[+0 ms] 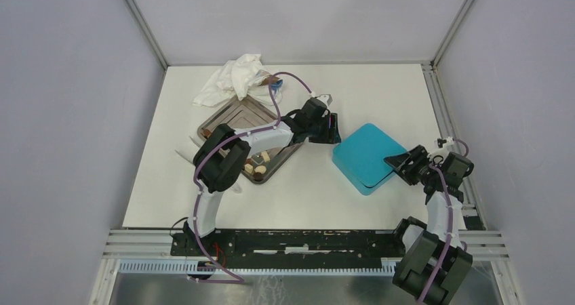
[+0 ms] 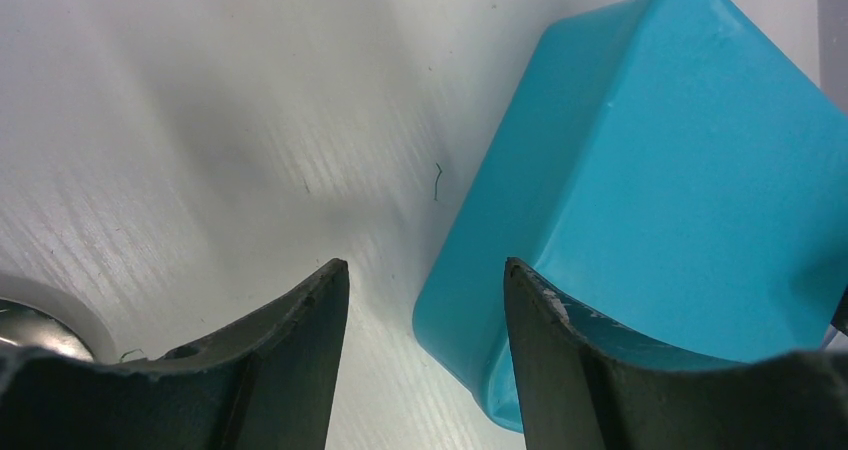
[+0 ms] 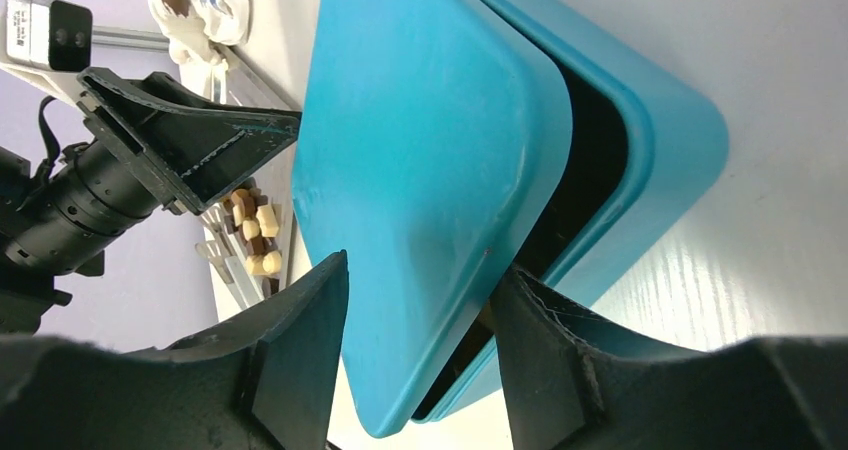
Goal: Pack the chocolate
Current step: Close the box lid on the packing box.
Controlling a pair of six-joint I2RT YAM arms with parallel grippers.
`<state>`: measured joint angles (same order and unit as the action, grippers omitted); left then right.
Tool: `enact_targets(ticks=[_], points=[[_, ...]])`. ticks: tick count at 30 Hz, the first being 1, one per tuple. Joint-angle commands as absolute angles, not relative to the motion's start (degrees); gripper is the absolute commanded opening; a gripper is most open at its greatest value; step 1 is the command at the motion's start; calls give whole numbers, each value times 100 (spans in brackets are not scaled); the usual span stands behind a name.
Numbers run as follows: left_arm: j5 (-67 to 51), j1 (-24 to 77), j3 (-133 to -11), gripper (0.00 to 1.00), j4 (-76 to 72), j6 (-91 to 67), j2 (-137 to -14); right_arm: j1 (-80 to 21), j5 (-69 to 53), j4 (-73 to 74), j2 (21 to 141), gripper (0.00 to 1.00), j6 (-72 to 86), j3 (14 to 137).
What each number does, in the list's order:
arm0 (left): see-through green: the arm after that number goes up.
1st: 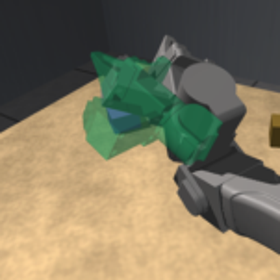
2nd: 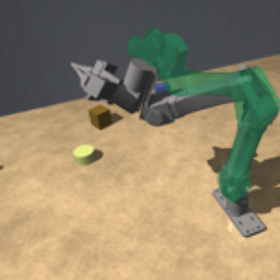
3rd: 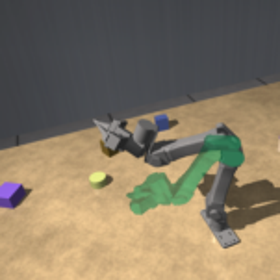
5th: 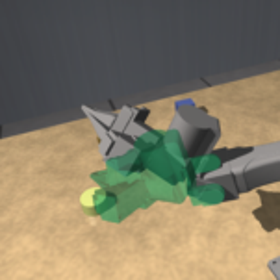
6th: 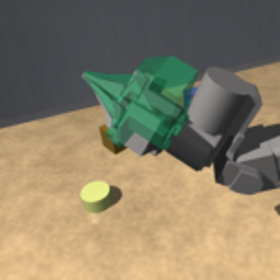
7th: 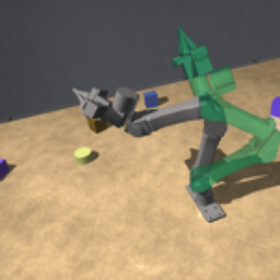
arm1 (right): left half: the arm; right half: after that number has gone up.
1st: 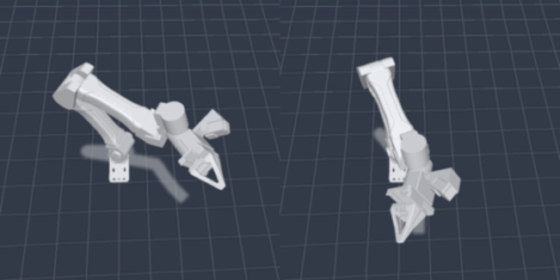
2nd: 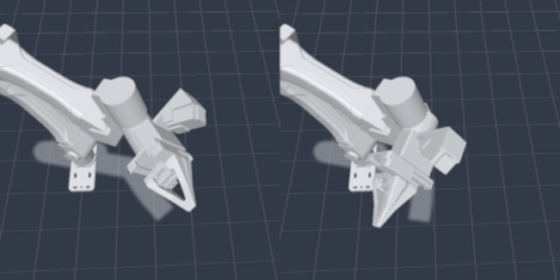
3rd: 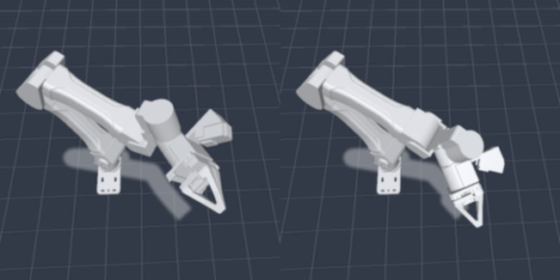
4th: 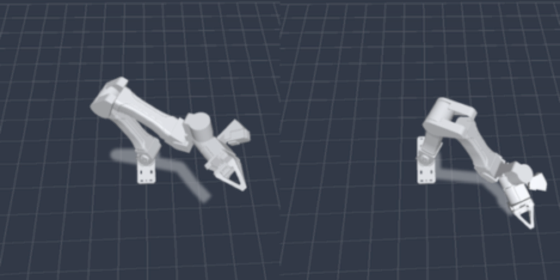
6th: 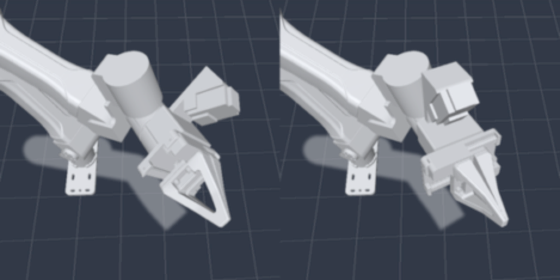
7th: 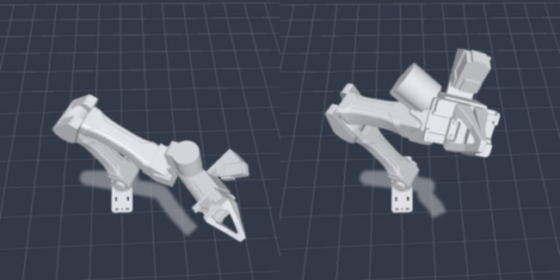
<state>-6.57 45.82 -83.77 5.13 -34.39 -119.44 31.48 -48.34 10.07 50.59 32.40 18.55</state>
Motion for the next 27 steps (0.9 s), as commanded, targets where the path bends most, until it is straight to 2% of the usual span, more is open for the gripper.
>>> enact_targets(ticks=[1,10,18,22,27], points=[[-885,4632,-8625,64,528,-3357,-12028,3322,-4722,1387,5102,59,2653,2218],[-991,4643,-8721,65,587,-3333,-12101,3879,-4832,2170,5271,60,1582,2650],[-1063,4637,-8722,65,563,-3322,-12151,4520,-4915,3111,5818,60,-307,3207],[-1097,4639,-8711,65,552,-3305,-12165,4645,-4719,3111,5955,50,-920,3342],[-1162,4639,-8711,65,501,-3296,-12181,4650,-4433,2891,6143,17,-1102,3376]])
